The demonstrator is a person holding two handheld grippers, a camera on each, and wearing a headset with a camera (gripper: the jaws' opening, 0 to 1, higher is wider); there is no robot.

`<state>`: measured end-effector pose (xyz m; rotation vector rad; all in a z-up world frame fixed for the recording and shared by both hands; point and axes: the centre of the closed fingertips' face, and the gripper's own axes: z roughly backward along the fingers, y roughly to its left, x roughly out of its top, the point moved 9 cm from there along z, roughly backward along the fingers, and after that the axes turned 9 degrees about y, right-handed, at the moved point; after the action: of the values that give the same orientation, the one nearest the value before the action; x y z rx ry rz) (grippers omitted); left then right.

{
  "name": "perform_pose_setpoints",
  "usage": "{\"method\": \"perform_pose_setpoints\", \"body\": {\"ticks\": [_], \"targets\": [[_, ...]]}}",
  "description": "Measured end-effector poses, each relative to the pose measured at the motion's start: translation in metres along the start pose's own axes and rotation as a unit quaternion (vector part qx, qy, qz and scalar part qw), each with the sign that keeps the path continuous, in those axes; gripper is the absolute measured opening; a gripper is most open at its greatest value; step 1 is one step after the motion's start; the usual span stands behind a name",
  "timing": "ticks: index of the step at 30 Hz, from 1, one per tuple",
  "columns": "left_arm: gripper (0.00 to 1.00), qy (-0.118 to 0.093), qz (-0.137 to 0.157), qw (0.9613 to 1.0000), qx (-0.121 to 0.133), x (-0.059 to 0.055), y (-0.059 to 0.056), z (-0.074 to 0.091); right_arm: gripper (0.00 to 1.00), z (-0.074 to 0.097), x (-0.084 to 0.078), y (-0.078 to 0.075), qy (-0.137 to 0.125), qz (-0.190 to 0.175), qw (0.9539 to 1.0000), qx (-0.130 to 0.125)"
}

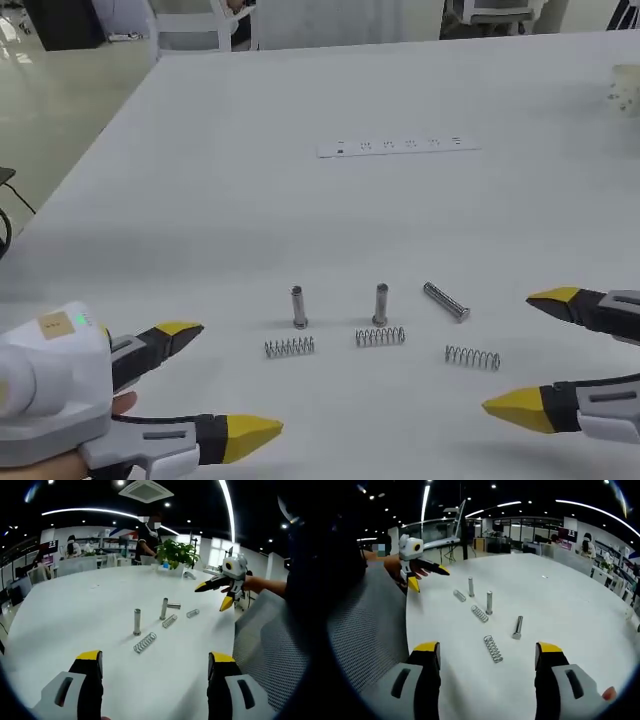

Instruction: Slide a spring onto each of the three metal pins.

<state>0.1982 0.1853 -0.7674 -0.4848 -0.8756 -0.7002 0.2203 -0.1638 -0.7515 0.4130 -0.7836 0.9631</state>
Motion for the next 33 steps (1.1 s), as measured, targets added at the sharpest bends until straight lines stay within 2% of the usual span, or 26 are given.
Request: {"method": "perform_pose_setpoints", "body": {"ticks": [33], "targets": [[0.83, -0.001, 0.003, 1.0, 0.004, 0.001, -0.005, 0.0, 0.73, 0.0, 0.007, -0.012, -0.001, 0.006, 0.9999, -0.015]]}}
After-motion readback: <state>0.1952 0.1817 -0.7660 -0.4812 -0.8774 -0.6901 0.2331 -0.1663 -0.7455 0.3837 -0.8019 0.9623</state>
